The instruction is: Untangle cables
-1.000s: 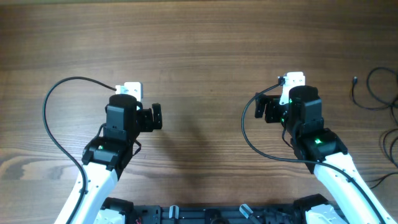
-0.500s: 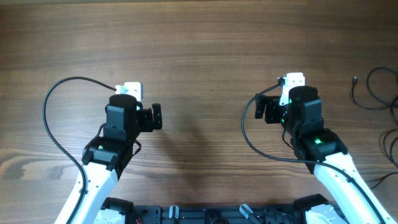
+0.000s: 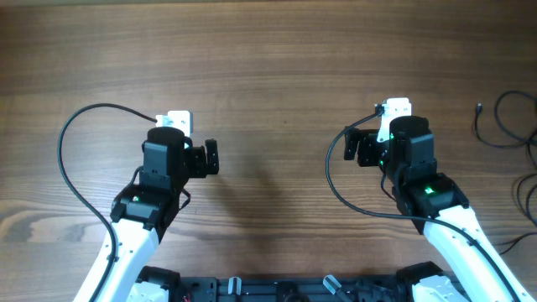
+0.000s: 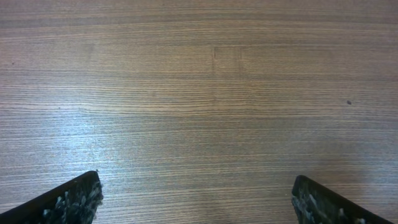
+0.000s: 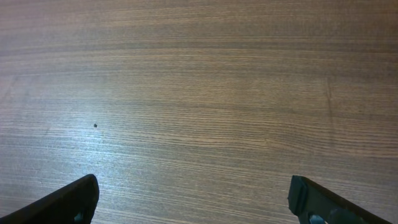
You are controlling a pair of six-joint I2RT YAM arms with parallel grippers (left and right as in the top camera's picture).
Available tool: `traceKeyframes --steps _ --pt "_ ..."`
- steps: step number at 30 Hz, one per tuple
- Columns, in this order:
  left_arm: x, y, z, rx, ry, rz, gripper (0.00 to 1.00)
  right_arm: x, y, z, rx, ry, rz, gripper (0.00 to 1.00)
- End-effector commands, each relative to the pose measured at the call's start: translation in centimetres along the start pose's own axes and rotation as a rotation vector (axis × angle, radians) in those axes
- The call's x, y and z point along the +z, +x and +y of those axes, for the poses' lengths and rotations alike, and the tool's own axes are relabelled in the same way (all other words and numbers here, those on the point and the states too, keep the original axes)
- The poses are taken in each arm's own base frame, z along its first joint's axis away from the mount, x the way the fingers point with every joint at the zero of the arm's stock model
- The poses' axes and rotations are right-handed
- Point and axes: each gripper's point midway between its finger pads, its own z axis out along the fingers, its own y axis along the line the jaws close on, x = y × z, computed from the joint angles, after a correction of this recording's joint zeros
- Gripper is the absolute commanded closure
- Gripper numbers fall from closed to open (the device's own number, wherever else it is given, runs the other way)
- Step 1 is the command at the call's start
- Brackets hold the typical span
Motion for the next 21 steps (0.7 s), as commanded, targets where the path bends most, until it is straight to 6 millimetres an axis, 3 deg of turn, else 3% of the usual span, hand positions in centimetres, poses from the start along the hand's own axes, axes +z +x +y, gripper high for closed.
traceKeyframes --steps 1,17,19,21 --pt "0.1 0.2 0.1 0.026 -0.011 0.004 0.00 -0.3 -0.4 -0.1 0.011 0.011 -0.018 0.00" --pt "-0.1 0.0 0.2 0.023 -0.013 -0.005 0.00 -0.3 -0.4 -0.1 0.011 0.011 -0.018 0.00" --pt "-1.3 -1.4 0.8 0.004 -0.025 -0.077 0.00 -0.3 -0.4 -0.1 0.011 0.012 -0.016 0.00" --pt "-4.0 -4.3 1.3 -0.037 -0.018 -0.224 0.00 -0.3 -0.4 -0.1 0.011 0.012 -0.016 0.00"
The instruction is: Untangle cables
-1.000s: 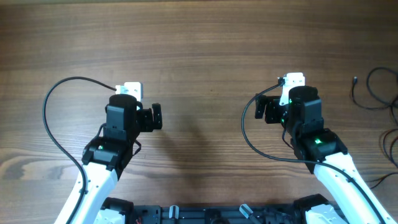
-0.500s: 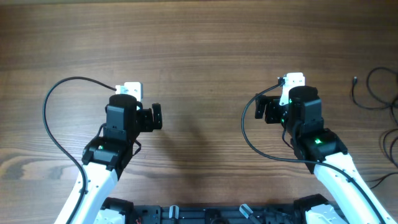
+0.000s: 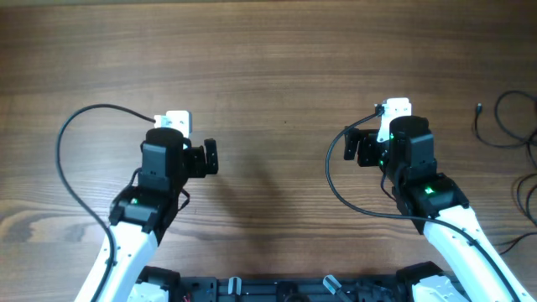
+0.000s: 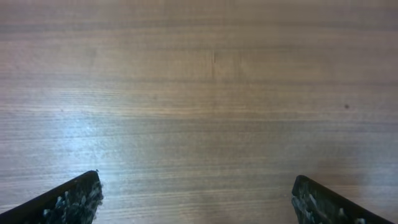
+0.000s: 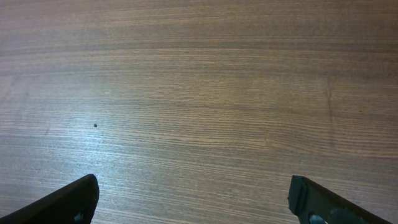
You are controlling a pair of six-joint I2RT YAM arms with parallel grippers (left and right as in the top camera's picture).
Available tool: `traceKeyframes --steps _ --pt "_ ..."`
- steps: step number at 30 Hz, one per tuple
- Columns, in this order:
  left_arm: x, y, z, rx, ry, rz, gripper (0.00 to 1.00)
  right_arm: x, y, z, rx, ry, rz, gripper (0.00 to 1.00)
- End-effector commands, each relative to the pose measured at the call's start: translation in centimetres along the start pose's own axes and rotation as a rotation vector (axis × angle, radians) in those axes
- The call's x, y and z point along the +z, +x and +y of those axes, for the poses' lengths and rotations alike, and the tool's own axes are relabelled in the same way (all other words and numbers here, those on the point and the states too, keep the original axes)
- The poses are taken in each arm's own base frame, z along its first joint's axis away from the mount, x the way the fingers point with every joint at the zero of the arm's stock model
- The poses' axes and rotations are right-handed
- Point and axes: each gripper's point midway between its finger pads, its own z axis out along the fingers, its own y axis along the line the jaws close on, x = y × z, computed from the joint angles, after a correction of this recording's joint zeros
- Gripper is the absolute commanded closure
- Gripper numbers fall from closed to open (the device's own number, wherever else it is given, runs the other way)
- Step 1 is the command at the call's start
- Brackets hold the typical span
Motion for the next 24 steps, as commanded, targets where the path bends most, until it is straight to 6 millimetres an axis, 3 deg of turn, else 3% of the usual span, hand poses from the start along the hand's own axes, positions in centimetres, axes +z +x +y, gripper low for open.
traceKeyframes --steps 1,6,8,11,15,24 --pt "-4.3 -4.3 1.3 -0.036 -0.016 -0.223 0.00 -0.3 -0.4 -0.1 0.011 0.012 -0.016 0.00" --pt "-10.9 -7.5 3.8 -0.106 -0.051 -0.468 0.00 -0.1 -0.2 -0.2 0.010 0.013 -0.008 0.00" --pt "-12.8 -7.1 4.8 -0.124 -0.077 -0.509 0.00 0.0 -0.1 -0.2 0.010 0.014 -0.004 0.00" --pt "-14.1 -5.1 5.6 -0.137 -0.106 -0.491 0.00 0.1 0.1 -0.2 0.010 0.015 0.003 0.00" --pt "-14.5 -2.9 5.8 -0.158 -0.106 -0.499 0.00 0.2 0.2 -0.2 0.010 0.017 0.008 0.00" --pt "-11.1 -0.1 5.7 -0.294 -0.037 -0.587 0.00 0.2 0.2 -0.2 0.010 0.017 0.008 0.00"
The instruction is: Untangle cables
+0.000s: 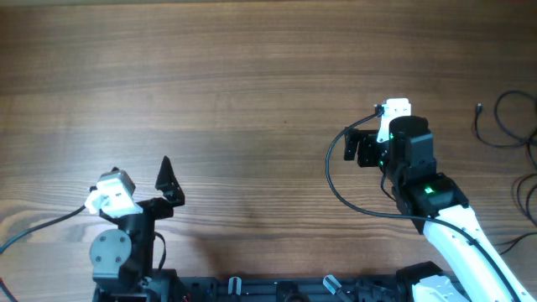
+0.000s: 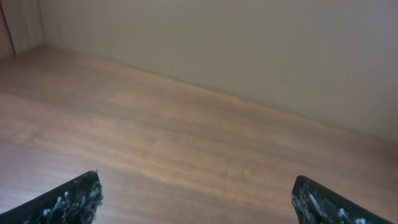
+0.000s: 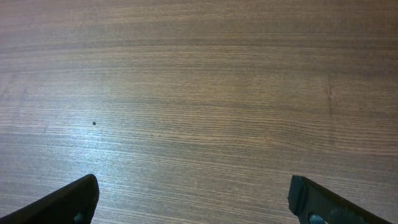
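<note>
Thin black cables (image 1: pixel 506 117) lie in loose loops at the table's far right edge, partly cut off by the overhead view; more loops (image 1: pixel 529 191) show below them. My right gripper (image 1: pixel 359 149) hovers open over bare wood, left of the cables; in its wrist view the right gripper (image 3: pixel 194 194) has nothing between its fingers. My left gripper (image 1: pixel 164 180) sits pulled back at the near left edge, tilted up. The left gripper (image 2: pixel 196 194) is open and empty, facing the far wall. Neither wrist view shows a cable.
The brown wooden table (image 1: pixel 252 84) fills the overhead view. A pale wall (image 2: pixel 261 43) rises behind the table's far edge in the left wrist view. The right arm's own black lead (image 1: pixel 334 189) hangs in a loop beside it.
My left arm has drawn back from the table's left middle to the near left edge, and its camera now looks up at the far wall. The right arm has not moved.
Both grippers hung open and empty over bare wood at the first two moments, nothing changing between them. Now the left arm is folded back at the near edge, while the right holds its place. The cables at the right edge have stayed put.
</note>
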You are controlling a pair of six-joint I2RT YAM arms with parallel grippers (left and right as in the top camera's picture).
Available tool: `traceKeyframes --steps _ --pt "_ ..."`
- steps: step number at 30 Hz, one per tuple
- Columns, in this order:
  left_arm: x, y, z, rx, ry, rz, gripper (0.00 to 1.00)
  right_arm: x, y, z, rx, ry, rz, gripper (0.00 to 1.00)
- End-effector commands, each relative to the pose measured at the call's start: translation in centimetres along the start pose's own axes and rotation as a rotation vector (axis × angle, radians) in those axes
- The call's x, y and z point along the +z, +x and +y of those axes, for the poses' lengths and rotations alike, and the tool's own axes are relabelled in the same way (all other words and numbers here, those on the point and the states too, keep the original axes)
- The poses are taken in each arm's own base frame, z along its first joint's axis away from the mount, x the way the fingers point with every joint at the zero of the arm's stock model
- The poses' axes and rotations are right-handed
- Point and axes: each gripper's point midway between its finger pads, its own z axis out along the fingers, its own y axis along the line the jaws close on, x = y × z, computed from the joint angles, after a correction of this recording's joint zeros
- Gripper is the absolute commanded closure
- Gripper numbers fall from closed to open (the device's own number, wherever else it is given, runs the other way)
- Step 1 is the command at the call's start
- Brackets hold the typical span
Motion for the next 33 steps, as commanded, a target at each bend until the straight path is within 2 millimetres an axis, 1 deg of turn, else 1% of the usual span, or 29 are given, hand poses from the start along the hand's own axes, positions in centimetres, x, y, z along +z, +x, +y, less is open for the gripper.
traceKeyframes --steps 1,5,6,13,17,20,22,23,24,26,29,31,33 --pt "0.6 1.8 0.5 -0.054 0.006 -0.016 0.00 0.2 0.0 -0.2 0.010 0.015 -0.001 0.00" --pt "1.3 3.4 0.6 -0.079 0.019 -0.029 0.01 0.2 0.0 -0.2 0.010 0.015 -0.001 0.00" --pt "1.5 3.4 0.6 -0.083 0.022 -0.038 0.00 0.2 0.0 -0.2 0.010 0.015 -0.001 0.00" --pt "2.3 4.0 0.2 -0.088 0.062 -0.072 0.00 0.2 0.0 -0.2 0.010 0.015 -0.001 0.00" --pt "3.0 4.1 0.0 -0.145 0.096 -0.144 0.00 0.2 0.0 -0.2 0.010 0.015 -0.001 0.00" --pt "3.1 4.0 0.0 -0.167 0.100 -0.152 0.00 0.2 0.0 -0.2 0.010 0.015 -0.001 0.00" --pt "3.1 4.5 0.1 -0.165 0.093 -0.132 0.00 0.2 0.0 -0.2 0.010 0.015 -0.001 0.00" --pt "3.2 5.2 0.2 -0.162 0.086 -0.107 0.00 0.2 0.0 -0.2 0.010 0.015 -0.001 0.00" --pt "3.3 5.9 0.1 -0.154 0.090 -0.074 0.00 0.2 0.0 -0.2 0.010 0.015 -0.001 0.00" --pt "3.3 5.9 0.2 -0.147 0.088 -0.076 0.00 0.2 0.0 -0.2 0.010 0.015 -0.001 0.00" --pt "3.3 5.9 0.2 0.008 0.083 -0.083 0.00 0.2 0.0 -0.2 0.010 0.015 0.000 0.00" --pt "3.3 5.9 0.2 0.066 0.080 -0.085 0.00 0.2 0.0 -0.2 0.010 0.015 -0.001 0.00" --pt "3.3 5.9 0.2 0.072 0.080 -0.085 0.00 0.2 0.0 -0.2 0.010 0.015 -0.001 0.00"
